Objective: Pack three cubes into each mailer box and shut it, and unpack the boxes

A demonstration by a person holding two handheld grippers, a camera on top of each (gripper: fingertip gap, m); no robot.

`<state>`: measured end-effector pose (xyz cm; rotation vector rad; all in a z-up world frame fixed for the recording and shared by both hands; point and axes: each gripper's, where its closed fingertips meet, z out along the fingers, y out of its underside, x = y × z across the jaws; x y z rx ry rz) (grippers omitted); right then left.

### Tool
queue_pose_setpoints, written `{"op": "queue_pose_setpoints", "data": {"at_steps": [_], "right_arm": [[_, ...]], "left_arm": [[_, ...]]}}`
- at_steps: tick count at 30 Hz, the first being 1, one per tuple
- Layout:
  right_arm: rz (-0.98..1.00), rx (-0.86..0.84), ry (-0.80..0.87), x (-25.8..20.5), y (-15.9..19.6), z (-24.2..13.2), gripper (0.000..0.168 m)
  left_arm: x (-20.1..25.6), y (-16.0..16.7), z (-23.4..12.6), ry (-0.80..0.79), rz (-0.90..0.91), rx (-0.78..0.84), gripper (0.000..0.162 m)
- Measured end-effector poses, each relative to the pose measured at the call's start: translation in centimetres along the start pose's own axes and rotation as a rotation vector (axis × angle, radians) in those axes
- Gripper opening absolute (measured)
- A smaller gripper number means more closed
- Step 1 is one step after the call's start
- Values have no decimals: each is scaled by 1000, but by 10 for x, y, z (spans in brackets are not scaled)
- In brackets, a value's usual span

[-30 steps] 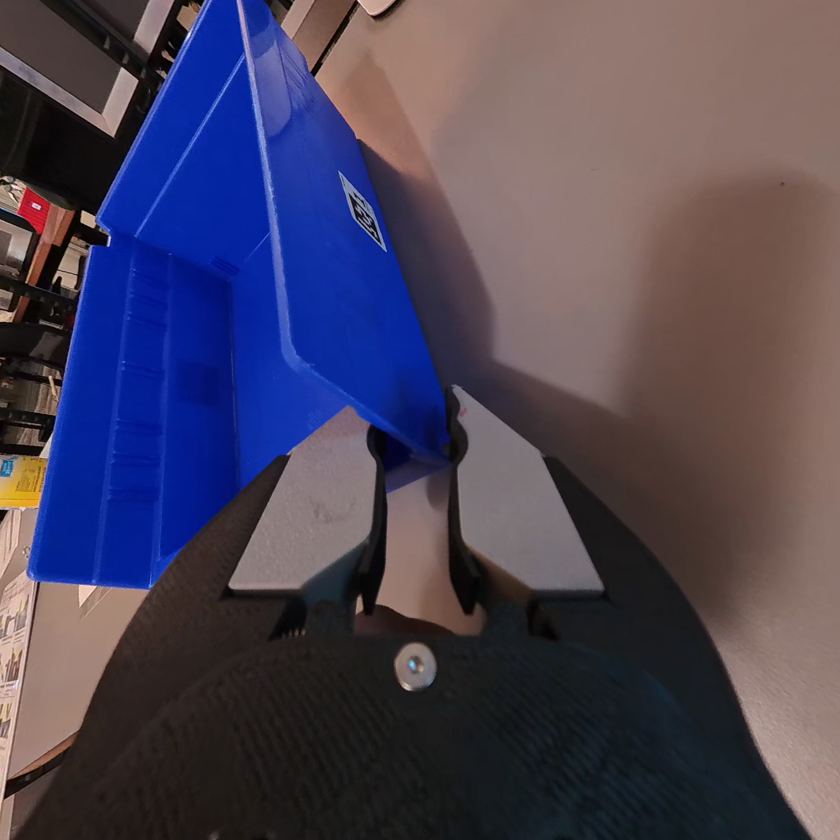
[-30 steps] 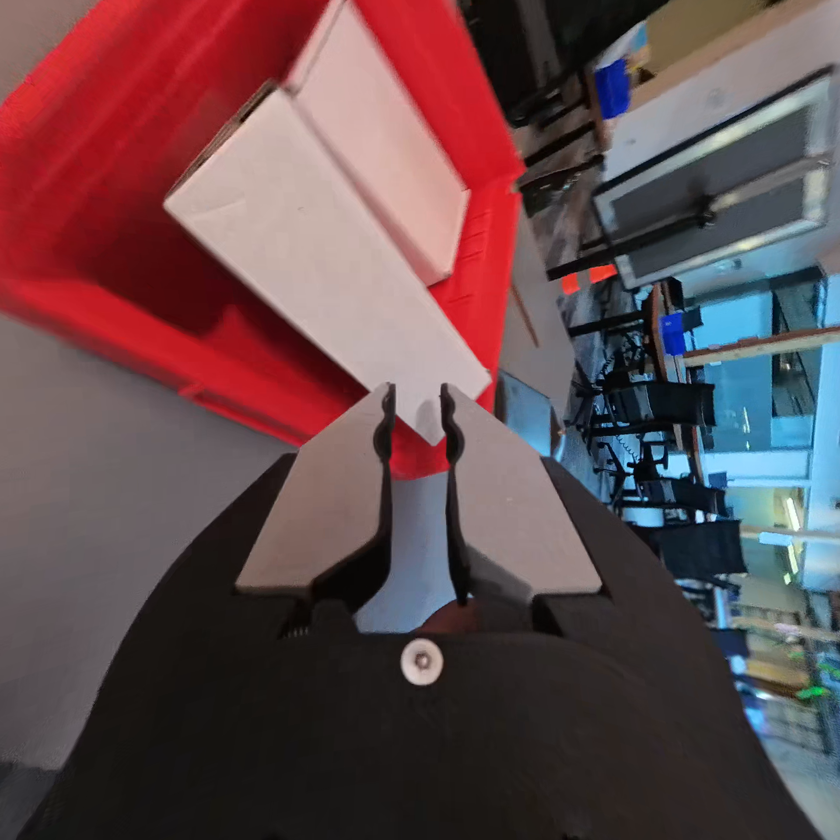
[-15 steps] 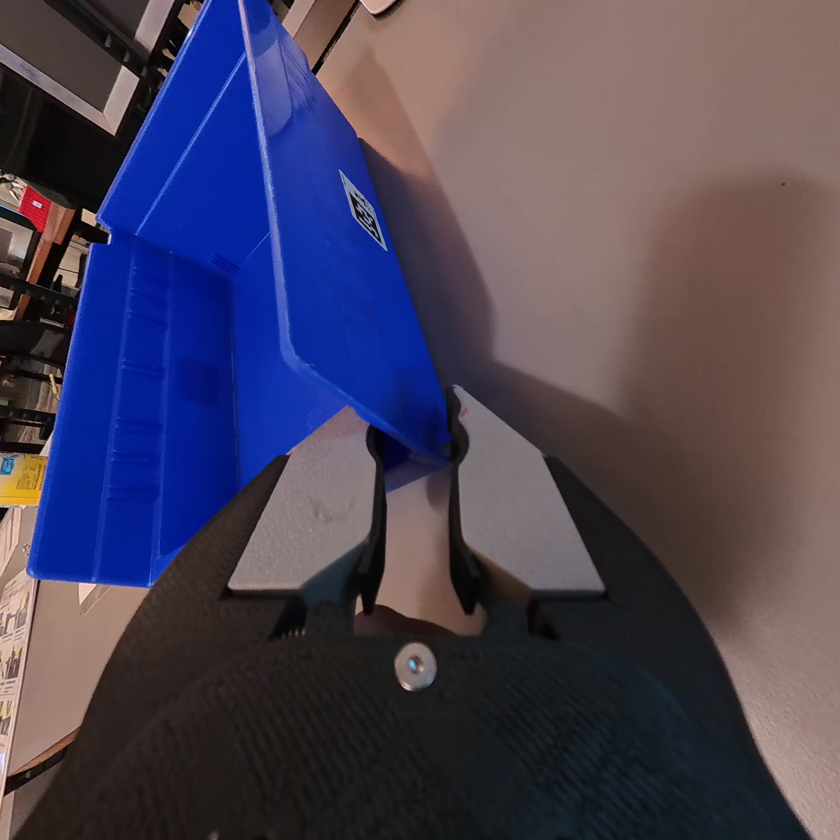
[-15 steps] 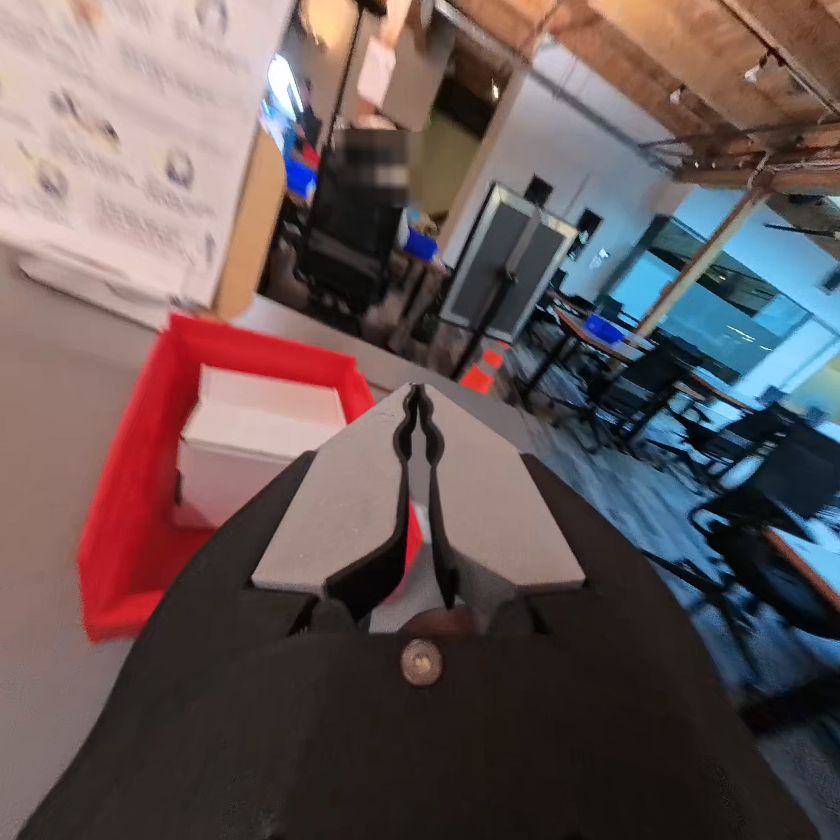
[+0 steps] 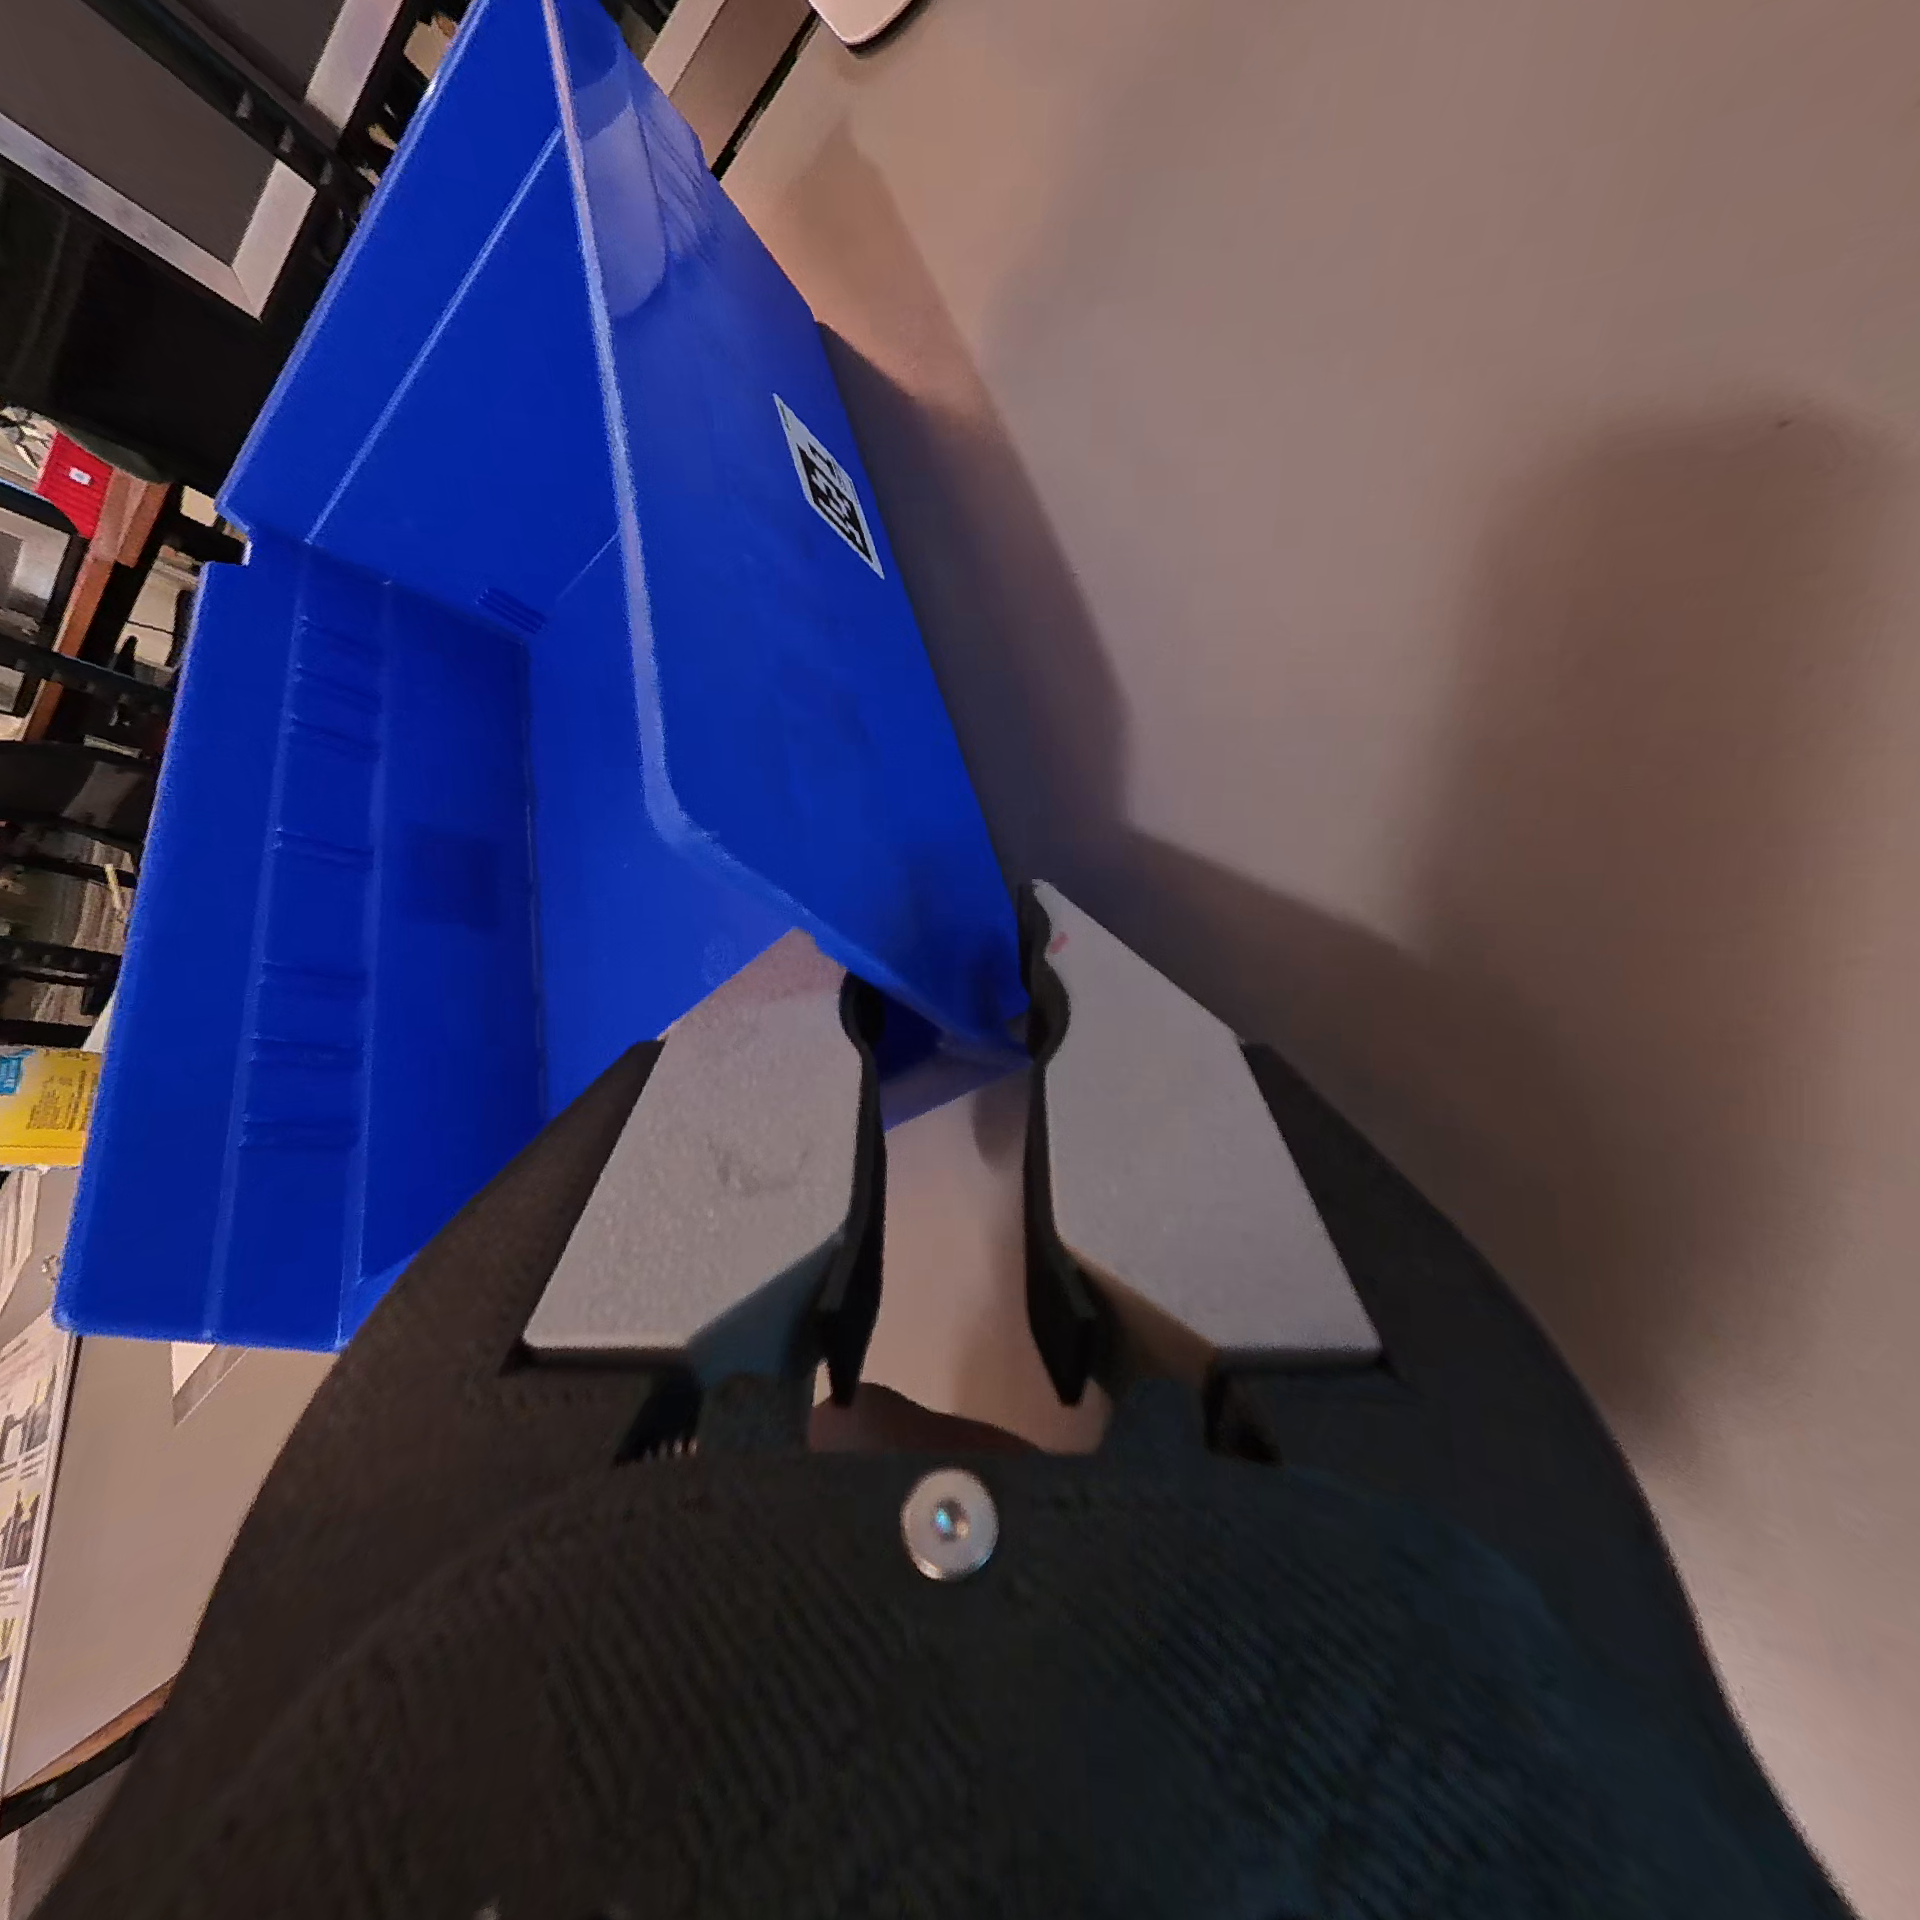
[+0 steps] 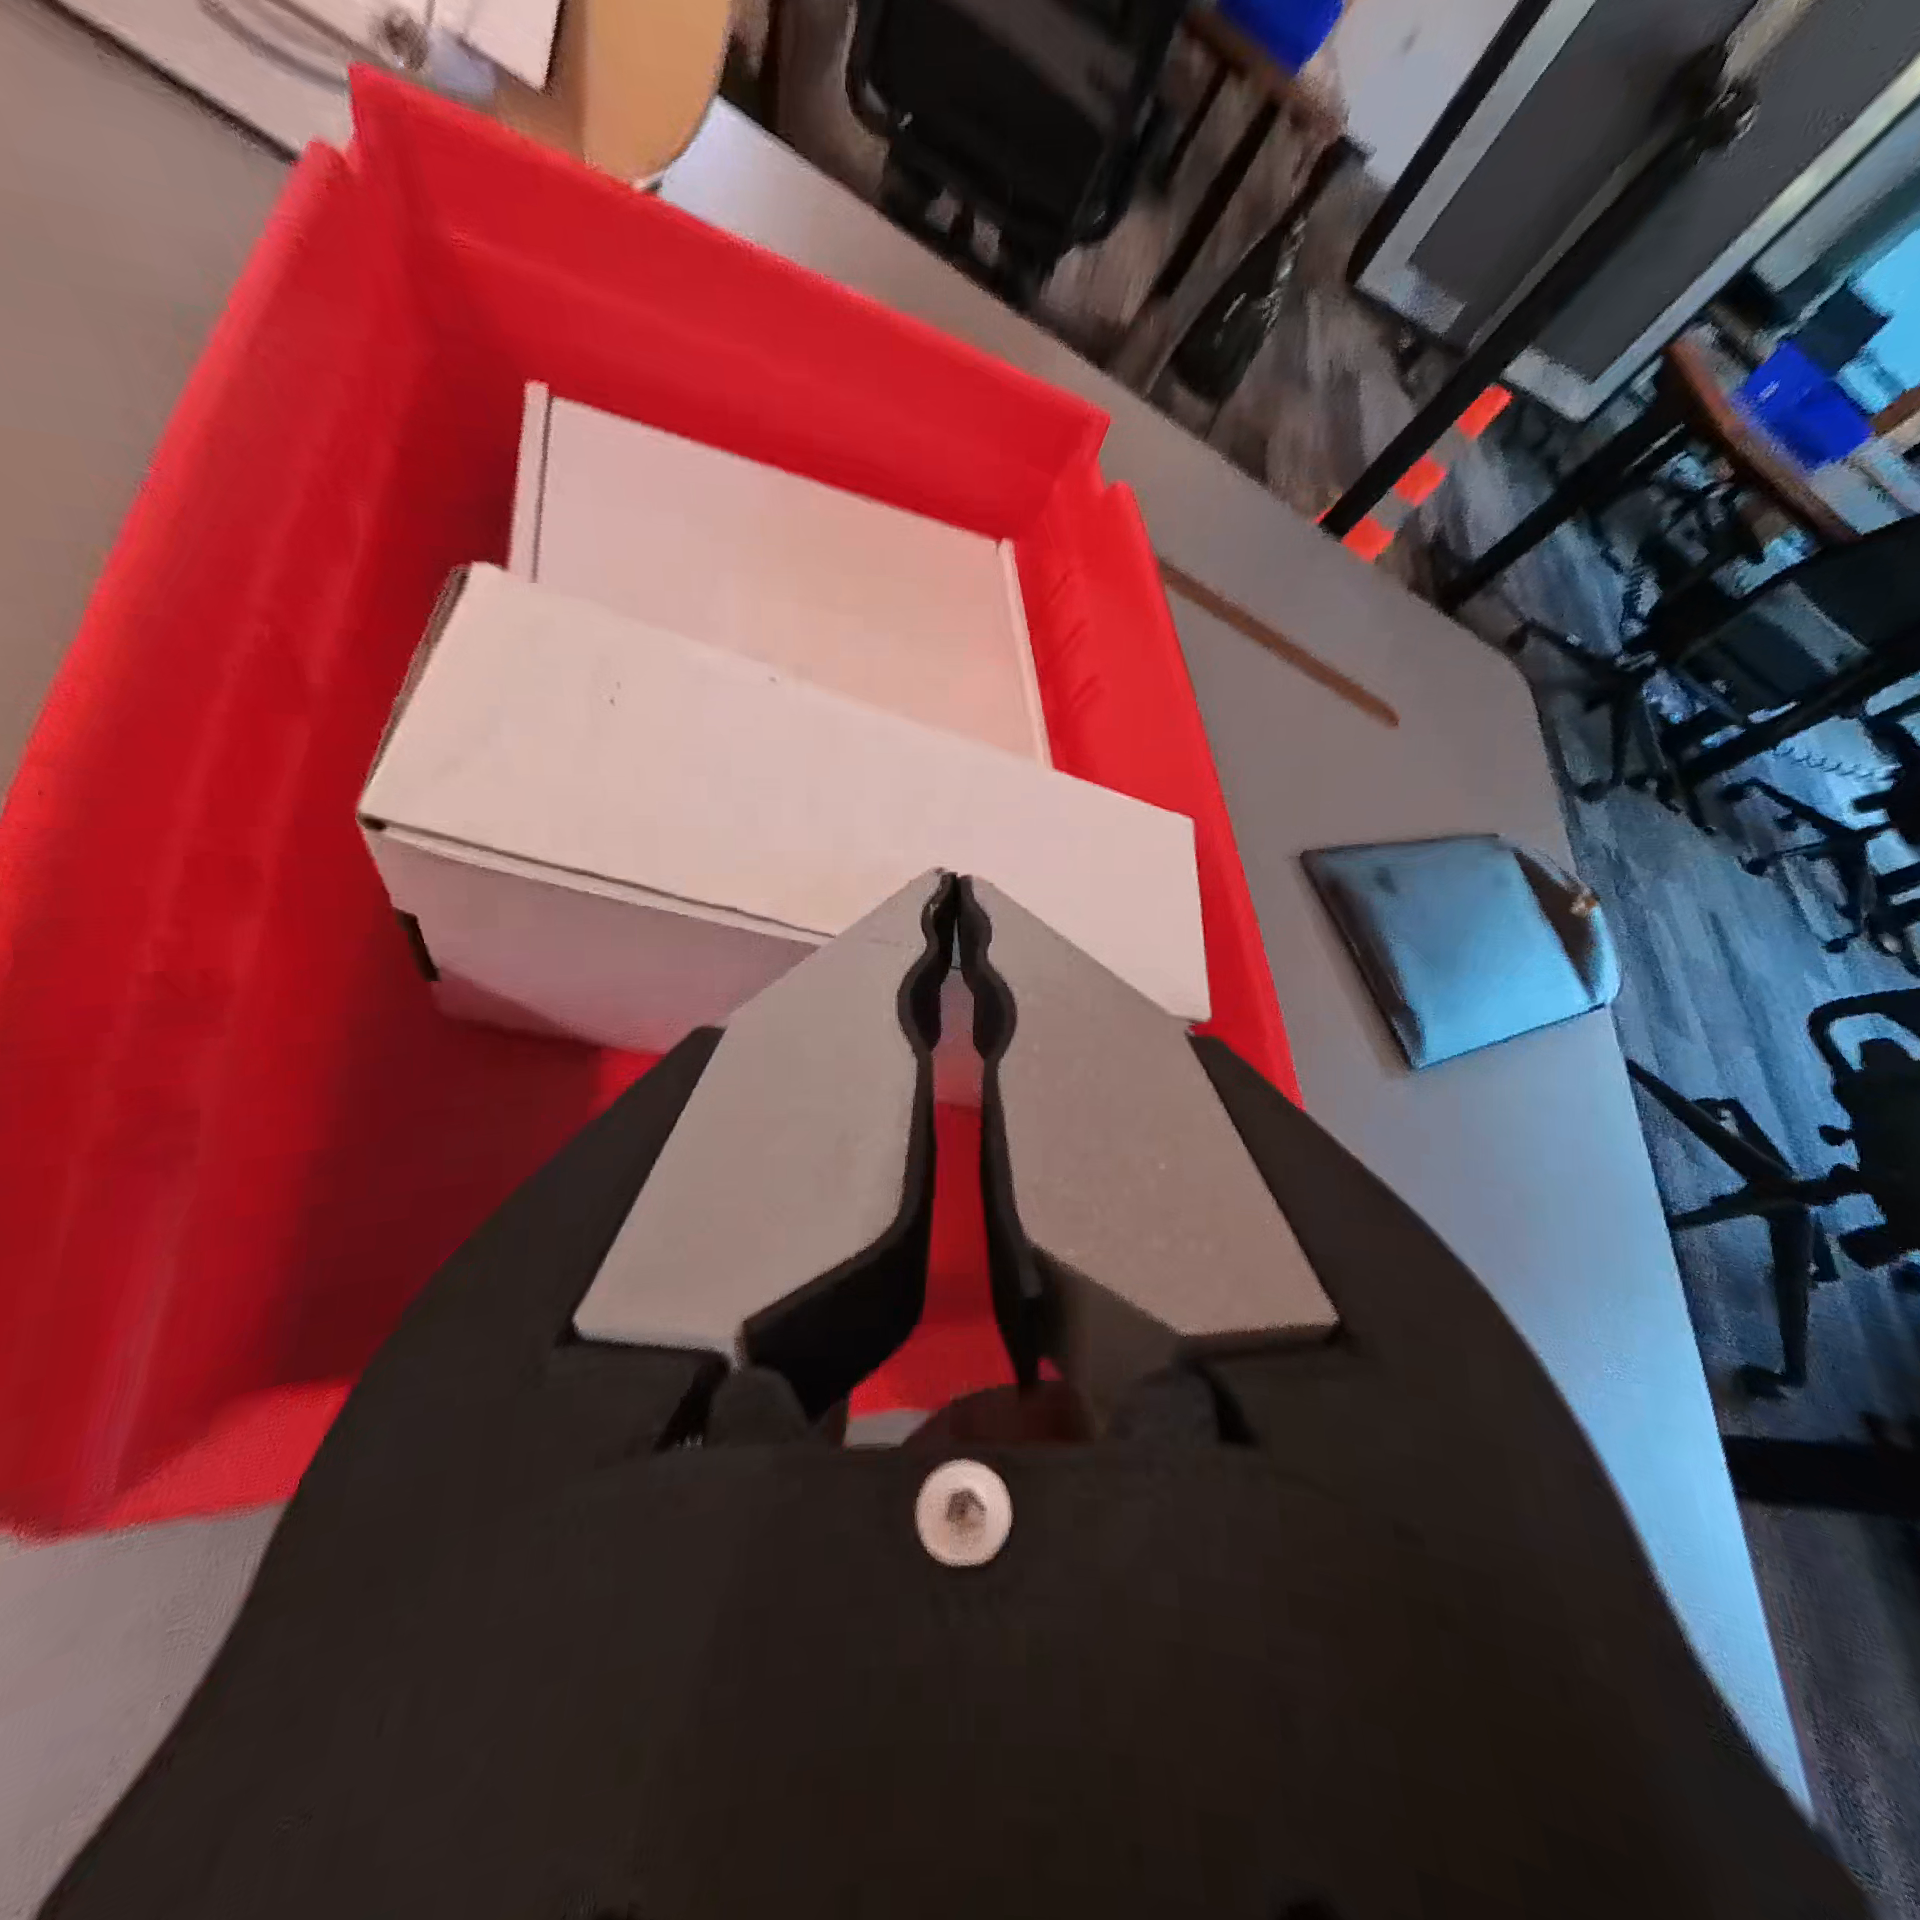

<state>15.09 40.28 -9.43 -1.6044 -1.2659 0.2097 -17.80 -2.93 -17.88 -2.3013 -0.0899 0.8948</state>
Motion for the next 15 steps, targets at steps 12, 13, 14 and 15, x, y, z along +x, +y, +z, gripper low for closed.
{"op": "queue_pose_setpoints", "data": {"at_steps": [12,13,14,15], "right_arm": [[-153,-342,-245,-24,85,-25,0],[-199,-346,-186,-19,87,-13,0],[-227,-359,-121,-12,88,-2,0],[-241,-381,-77,-7,88,6,0]], "left_arm": [[1,1,0,-7,5,-19,25],[2,1,0,-7,6,-21,25],[1,2,-1,-7,7,-23,25],[2,2,-1,-5,6,-23,25]]}}
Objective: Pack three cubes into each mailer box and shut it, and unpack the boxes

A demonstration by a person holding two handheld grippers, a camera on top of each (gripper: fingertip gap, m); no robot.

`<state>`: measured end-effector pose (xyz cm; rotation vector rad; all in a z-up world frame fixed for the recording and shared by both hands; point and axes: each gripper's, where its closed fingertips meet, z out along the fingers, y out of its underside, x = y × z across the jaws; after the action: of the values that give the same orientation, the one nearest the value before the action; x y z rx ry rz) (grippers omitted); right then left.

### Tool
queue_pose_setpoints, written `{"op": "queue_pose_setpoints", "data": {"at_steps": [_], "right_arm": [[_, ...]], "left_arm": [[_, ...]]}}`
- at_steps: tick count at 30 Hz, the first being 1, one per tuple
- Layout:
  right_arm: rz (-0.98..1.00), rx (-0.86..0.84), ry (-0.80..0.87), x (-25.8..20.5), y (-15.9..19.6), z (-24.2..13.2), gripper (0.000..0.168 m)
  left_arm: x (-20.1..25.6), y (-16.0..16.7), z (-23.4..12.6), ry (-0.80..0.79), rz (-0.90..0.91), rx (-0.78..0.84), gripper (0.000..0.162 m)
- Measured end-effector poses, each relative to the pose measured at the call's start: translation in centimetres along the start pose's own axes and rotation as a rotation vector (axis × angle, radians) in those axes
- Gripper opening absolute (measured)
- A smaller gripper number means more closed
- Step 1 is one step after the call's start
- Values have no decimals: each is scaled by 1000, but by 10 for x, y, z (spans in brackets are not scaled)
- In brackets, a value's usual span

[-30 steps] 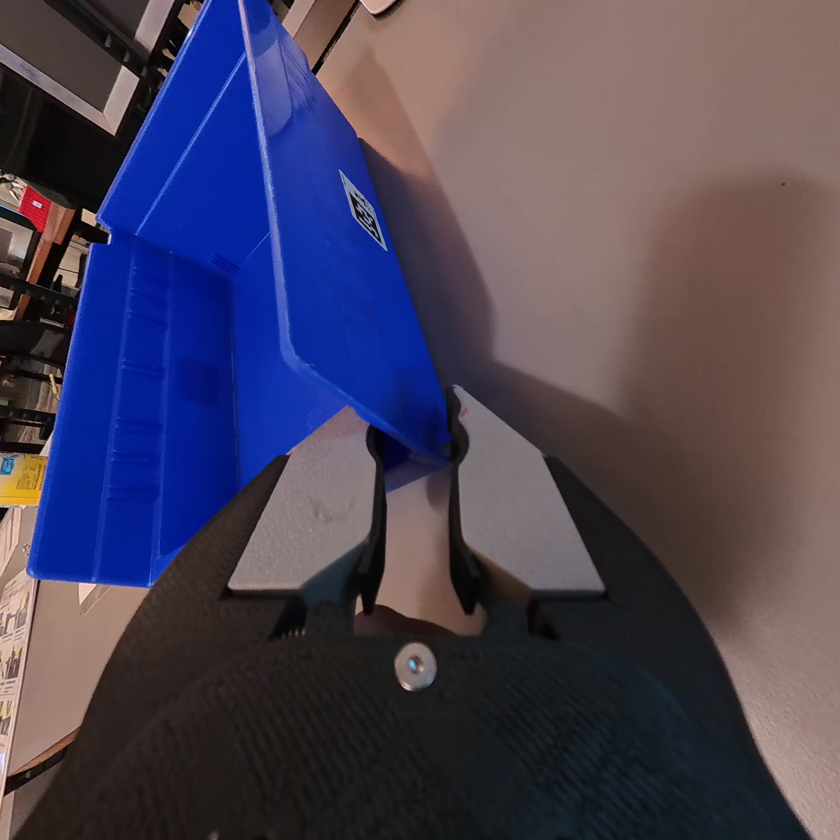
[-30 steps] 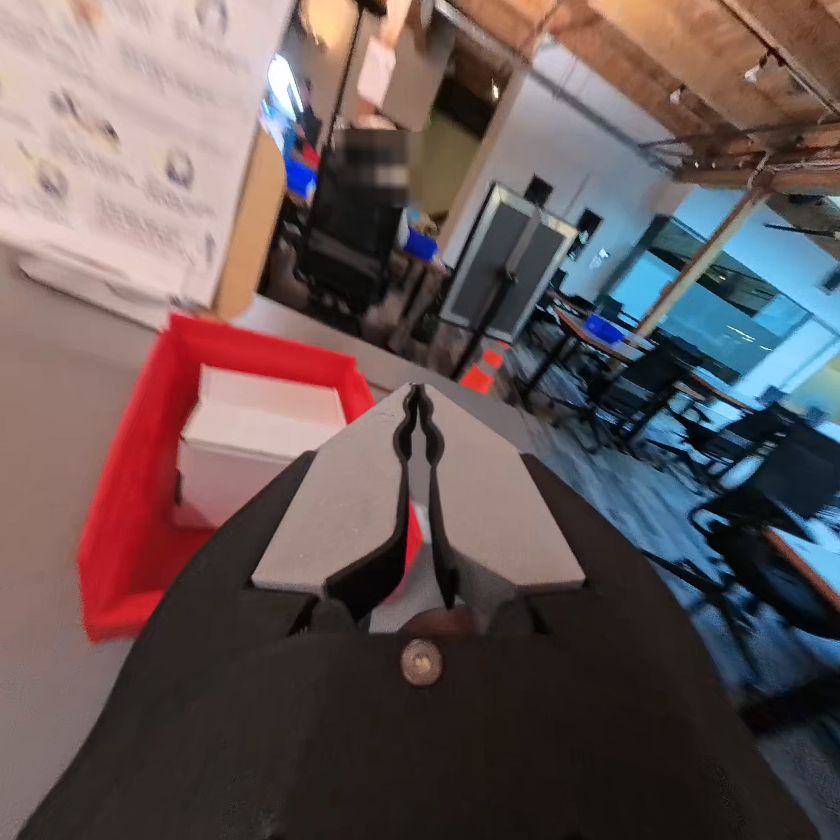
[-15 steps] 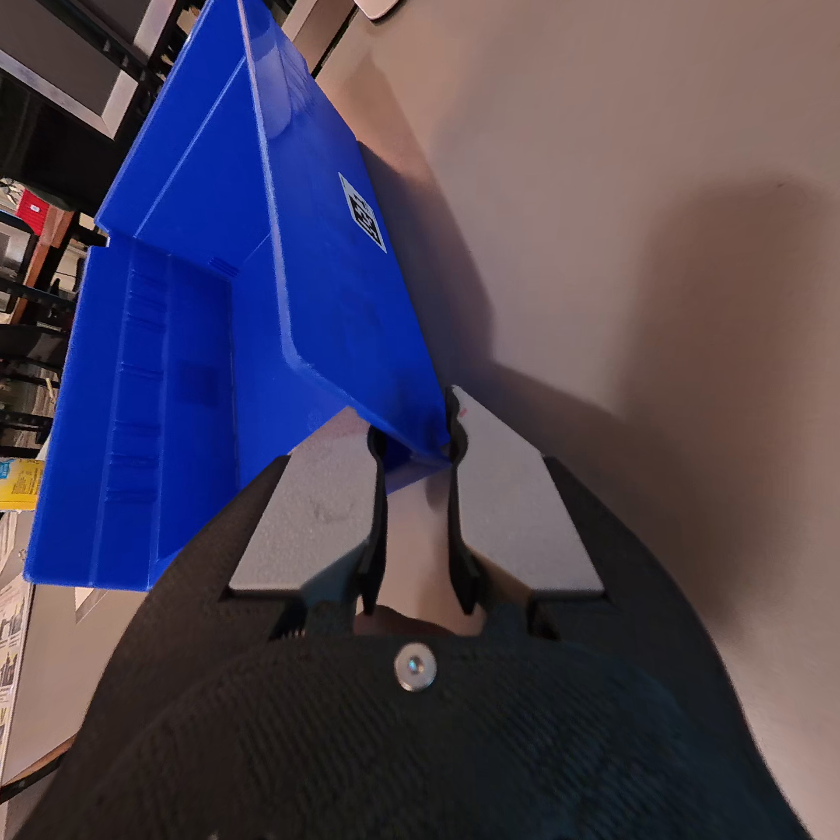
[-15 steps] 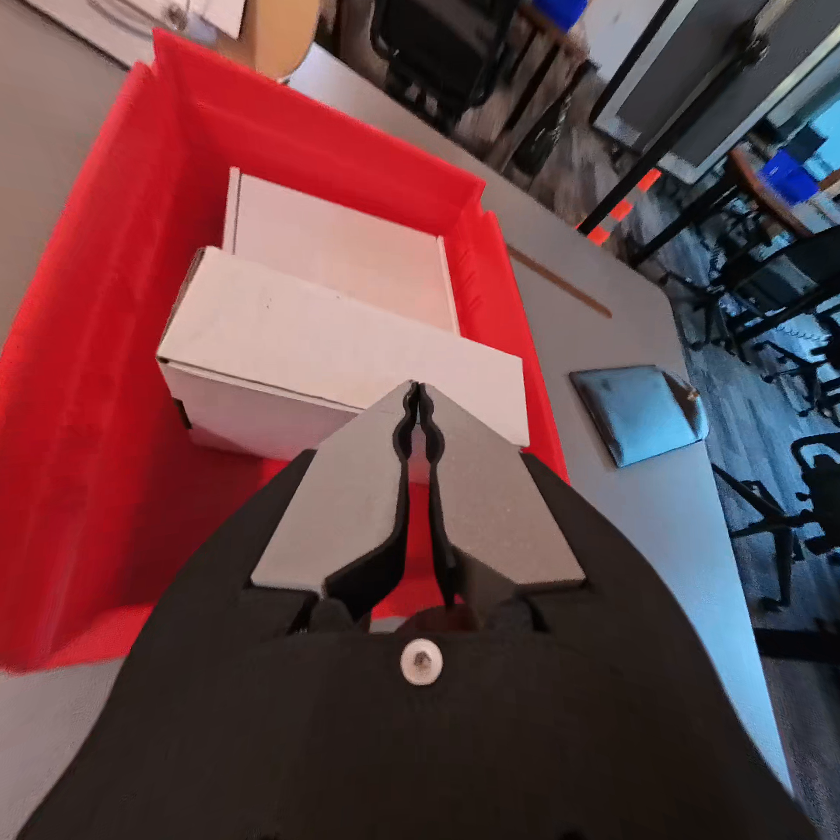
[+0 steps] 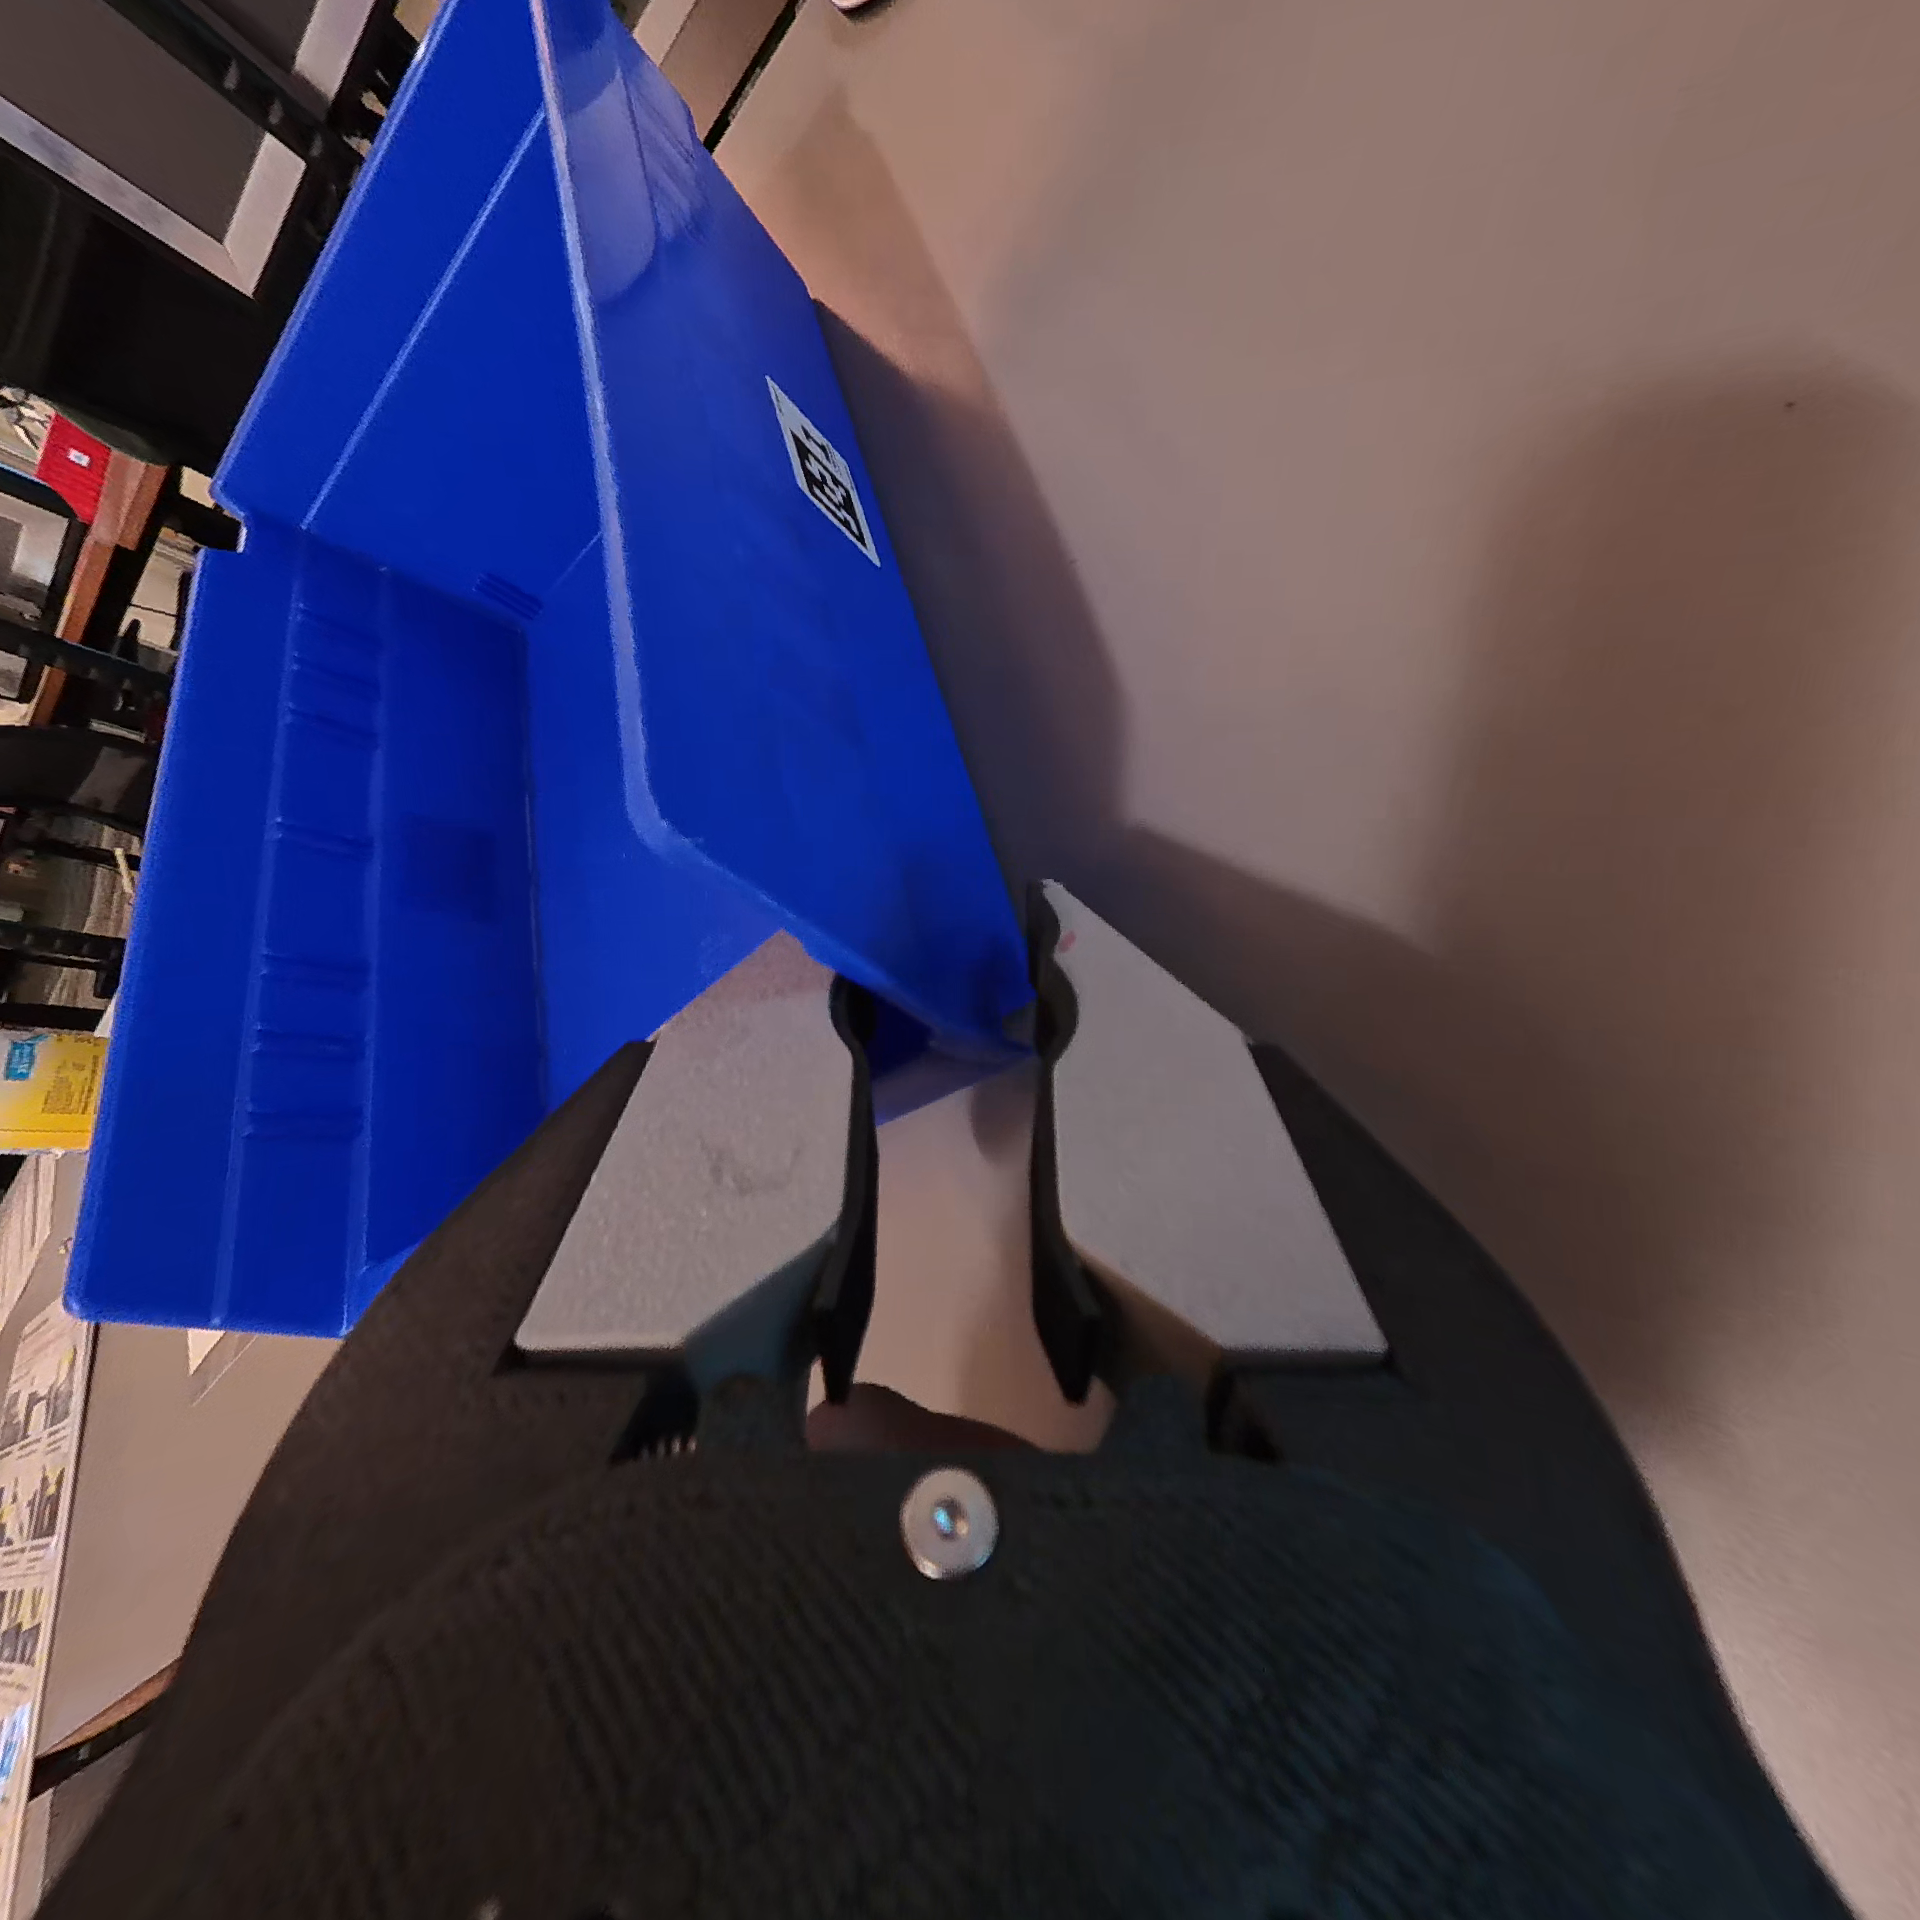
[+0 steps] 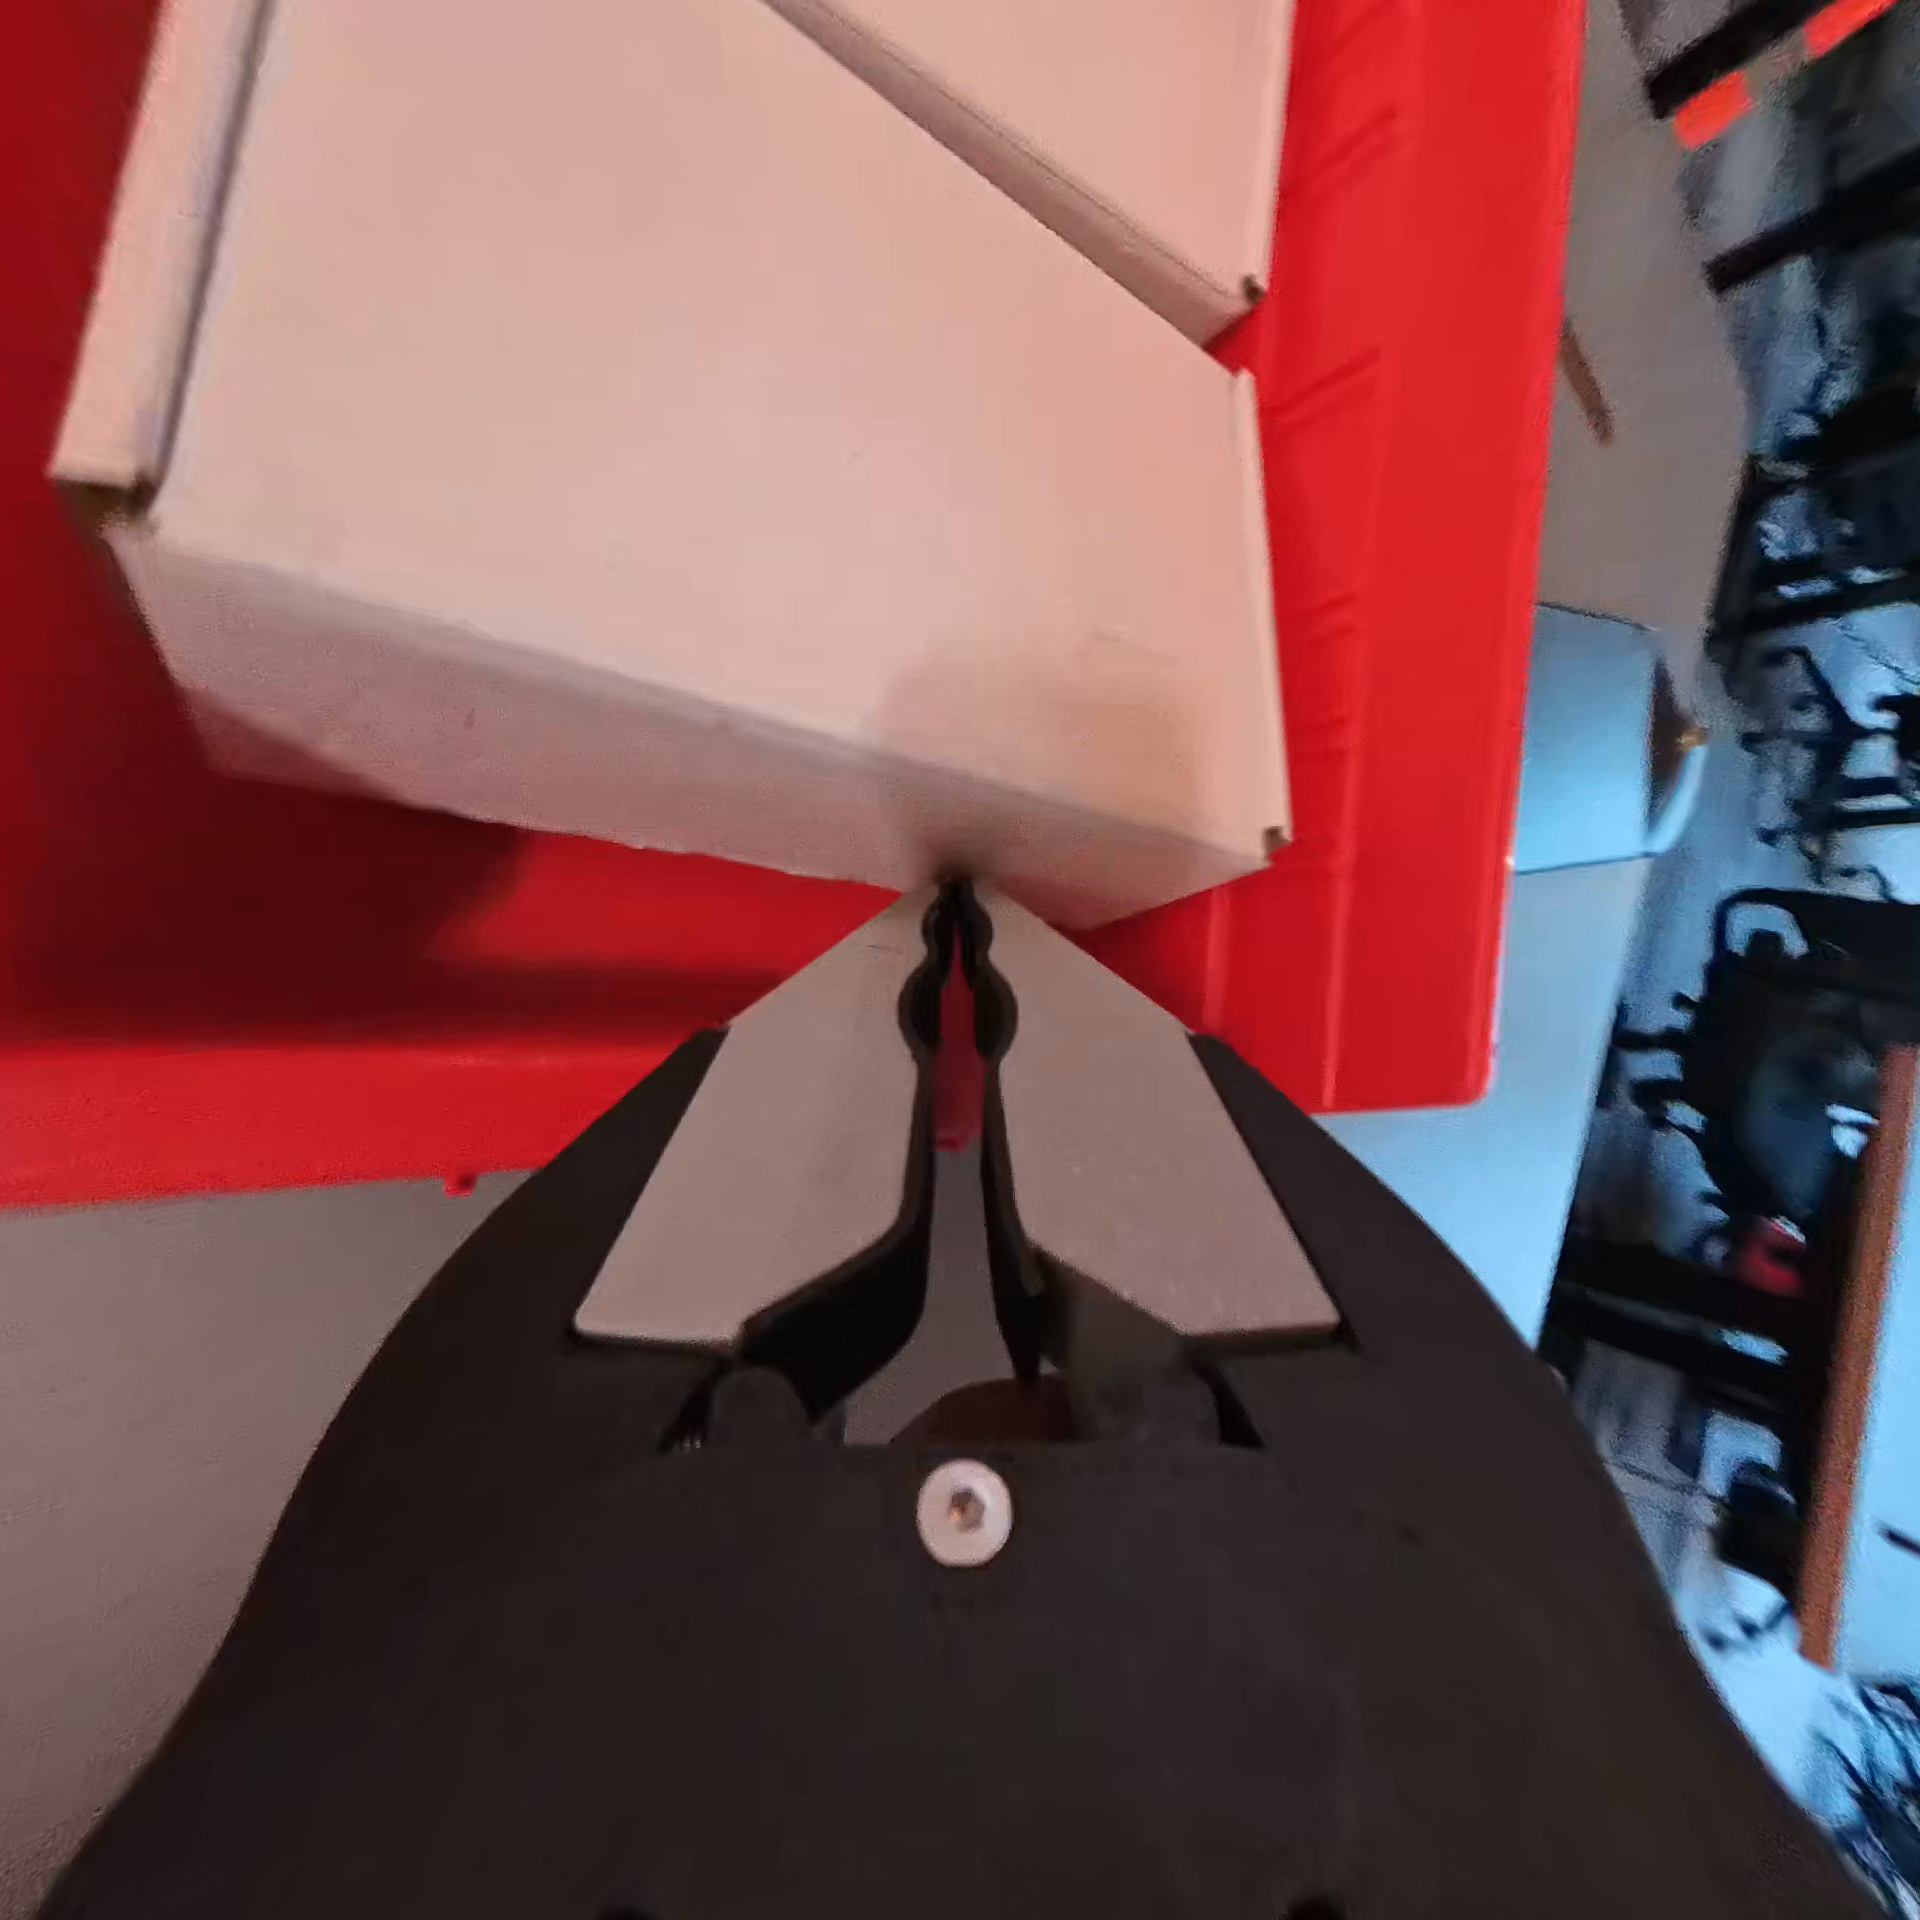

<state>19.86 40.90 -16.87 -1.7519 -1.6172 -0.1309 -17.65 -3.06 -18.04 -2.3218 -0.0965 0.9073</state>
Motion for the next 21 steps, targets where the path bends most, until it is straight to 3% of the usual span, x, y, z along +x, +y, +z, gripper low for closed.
{"op": "queue_pose_setpoints", "data": {"at_steps": [4,9,14,17,21], "right_arm": [[30,79,9,2,-19,-2,0],[84,195,45,20,-32,-33,3],[124,487,-223,-11,-68,-84,32],[125,684,-392,-28,-86,-126,37],[151,787,-391,-31,-105,-148,53]], "left_arm": [[0,0,0,3,-4,6,24],[0,0,0,0,6,14,24],[1,-1,0,14,5,19,26],[6,-1,-1,49,-8,24,37],[8,-2,-1,58,-23,20,44]]}}
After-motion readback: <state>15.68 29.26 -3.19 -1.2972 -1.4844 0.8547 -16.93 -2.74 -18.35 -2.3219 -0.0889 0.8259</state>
